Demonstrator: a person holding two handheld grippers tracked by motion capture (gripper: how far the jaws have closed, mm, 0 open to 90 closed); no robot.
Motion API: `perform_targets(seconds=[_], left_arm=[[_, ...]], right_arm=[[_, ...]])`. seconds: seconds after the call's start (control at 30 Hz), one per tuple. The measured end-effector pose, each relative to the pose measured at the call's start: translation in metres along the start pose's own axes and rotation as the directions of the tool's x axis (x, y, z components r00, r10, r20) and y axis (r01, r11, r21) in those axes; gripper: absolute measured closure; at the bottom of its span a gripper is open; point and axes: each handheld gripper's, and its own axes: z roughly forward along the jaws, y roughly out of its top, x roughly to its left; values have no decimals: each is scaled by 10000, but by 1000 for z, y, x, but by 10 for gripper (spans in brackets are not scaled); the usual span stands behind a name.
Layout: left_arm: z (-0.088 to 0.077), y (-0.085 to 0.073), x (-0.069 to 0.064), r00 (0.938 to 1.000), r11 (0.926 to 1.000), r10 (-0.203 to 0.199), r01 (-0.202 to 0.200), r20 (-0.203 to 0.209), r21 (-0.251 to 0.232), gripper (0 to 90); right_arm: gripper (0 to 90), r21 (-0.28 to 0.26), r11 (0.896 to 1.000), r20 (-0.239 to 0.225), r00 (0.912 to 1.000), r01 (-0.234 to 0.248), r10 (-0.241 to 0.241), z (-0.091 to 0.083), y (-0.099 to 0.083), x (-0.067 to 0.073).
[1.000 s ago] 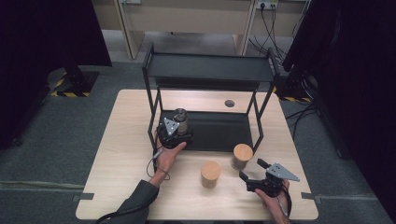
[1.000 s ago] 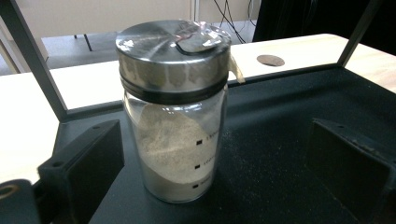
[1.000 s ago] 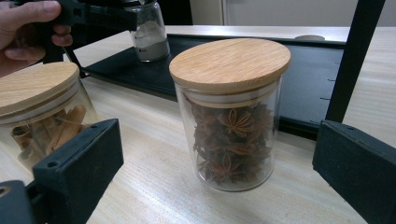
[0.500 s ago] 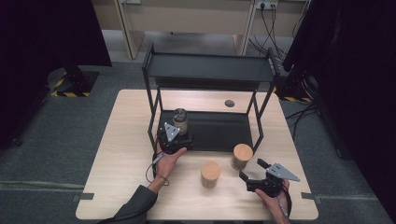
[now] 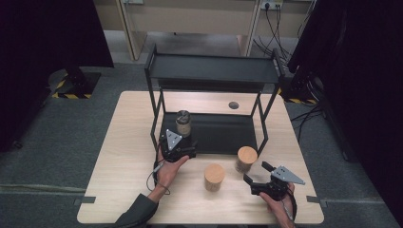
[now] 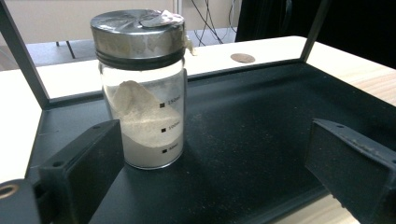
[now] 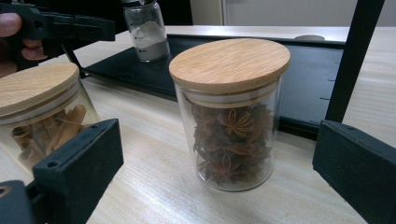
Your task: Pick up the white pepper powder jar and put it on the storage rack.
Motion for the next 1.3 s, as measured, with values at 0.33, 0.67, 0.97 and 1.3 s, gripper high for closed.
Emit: perform_targets(seconds=[0.33, 0.67, 0.97, 1.3], left_arm=[[-4, -6, -1, 9999, 10000, 46, -46, 106, 6, 44], [-13, -12, 2, 9995, 9997, -180, 185, 272, -185, 44], [-19, -17, 2, 9987, 9994, -220, 231, 451, -246, 43], [-26, -25, 2, 9987, 9992, -198, 215, 476, -350, 44]], right_arm=[[21, -10, 10000, 1, 10000, -5, 5, 0, 0, 0], [21, -8, 10000, 4, 10000, -13, 13, 0, 0, 0], [21, -13, 10000, 6, 10000, -9, 9, 0, 0, 0], [21, -18, 10000, 10, 10000, -19, 19, 0, 0, 0]])
